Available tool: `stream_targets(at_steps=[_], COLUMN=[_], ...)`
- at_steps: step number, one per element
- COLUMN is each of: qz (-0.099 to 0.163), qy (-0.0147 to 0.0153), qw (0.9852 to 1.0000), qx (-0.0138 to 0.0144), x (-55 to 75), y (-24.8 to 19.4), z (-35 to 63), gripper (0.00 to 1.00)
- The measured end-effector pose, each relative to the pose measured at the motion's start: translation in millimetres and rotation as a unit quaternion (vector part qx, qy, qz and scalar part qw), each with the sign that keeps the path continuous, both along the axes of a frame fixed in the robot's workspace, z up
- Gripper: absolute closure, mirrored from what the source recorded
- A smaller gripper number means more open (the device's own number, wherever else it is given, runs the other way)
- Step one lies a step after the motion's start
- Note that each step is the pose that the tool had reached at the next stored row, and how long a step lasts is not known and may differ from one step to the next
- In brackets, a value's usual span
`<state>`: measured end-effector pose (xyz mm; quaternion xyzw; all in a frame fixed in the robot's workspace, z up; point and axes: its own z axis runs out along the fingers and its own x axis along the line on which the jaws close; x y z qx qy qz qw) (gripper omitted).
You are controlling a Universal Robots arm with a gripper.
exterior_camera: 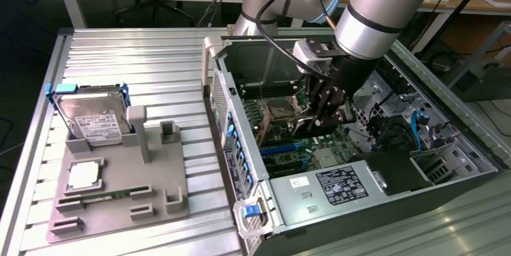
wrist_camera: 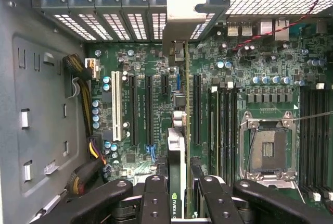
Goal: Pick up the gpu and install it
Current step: 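Insert the gpu into the slot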
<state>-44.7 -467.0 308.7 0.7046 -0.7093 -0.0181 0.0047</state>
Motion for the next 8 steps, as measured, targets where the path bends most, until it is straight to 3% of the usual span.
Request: stream_targets(at_steps=[8], qz=[0.006], qy=[0.0], qw=[1.0], qx=[0.0], x=[0.0], y=[0.0], z=[-5.9], gripper=[0.73])
